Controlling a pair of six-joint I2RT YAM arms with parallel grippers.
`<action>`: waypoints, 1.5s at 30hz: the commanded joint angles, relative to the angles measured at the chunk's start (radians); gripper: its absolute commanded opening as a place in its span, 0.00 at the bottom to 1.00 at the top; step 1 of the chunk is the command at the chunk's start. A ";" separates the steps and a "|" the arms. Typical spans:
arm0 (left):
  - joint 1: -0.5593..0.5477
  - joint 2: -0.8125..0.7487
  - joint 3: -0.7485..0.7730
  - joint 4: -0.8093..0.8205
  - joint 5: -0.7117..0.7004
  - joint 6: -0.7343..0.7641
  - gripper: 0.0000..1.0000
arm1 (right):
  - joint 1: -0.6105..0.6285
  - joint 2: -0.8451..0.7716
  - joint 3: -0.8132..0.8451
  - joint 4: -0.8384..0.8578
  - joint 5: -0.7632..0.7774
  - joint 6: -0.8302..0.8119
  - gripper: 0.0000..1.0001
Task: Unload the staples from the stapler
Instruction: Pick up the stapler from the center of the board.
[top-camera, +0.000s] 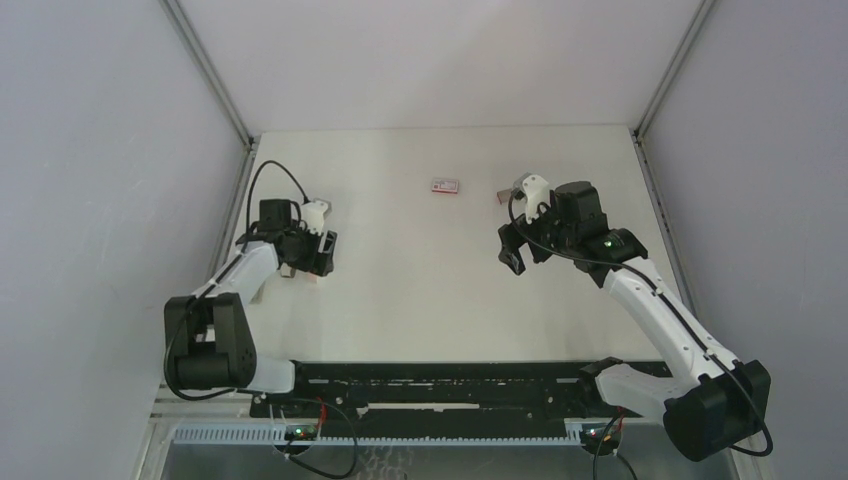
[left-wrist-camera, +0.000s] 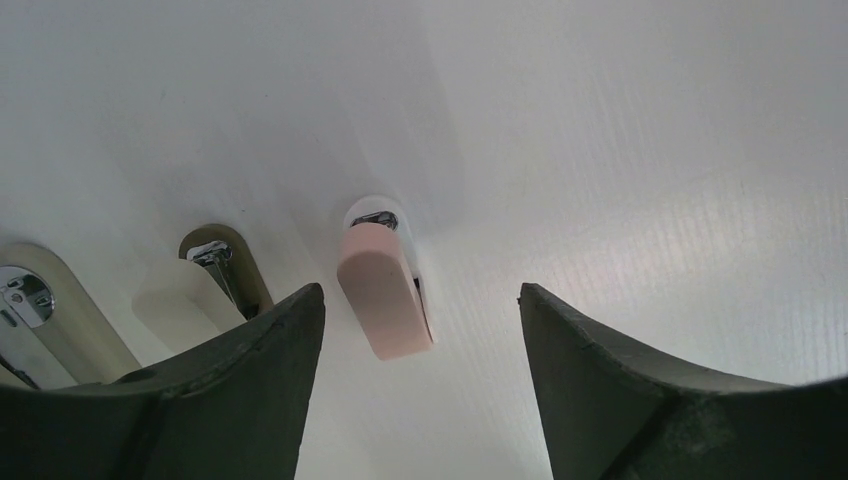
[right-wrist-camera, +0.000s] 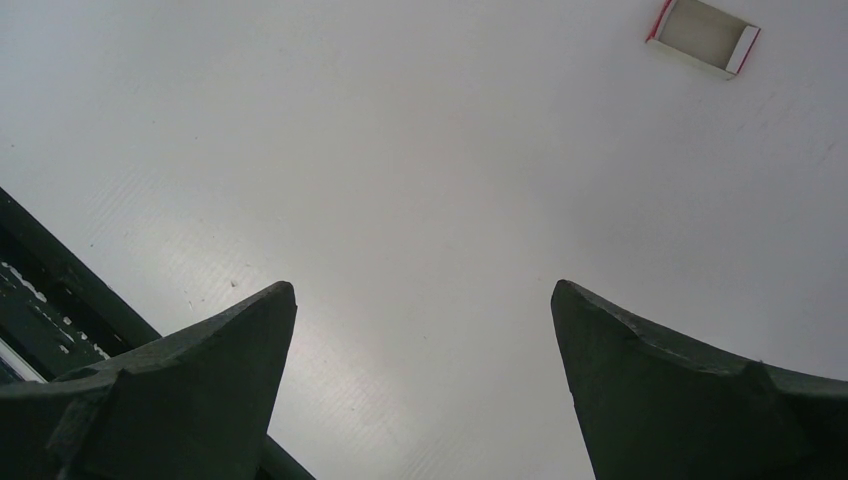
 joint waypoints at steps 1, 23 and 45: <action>0.005 0.020 0.063 0.027 -0.018 0.003 0.75 | 0.005 -0.020 0.001 0.037 -0.019 -0.023 1.00; 0.010 0.070 0.049 0.068 -0.057 -0.006 0.64 | 0.004 -0.028 -0.008 0.040 -0.026 -0.028 1.00; 0.010 0.086 0.060 0.054 -0.038 0.010 0.07 | 0.004 -0.024 -0.009 0.037 -0.049 -0.029 1.00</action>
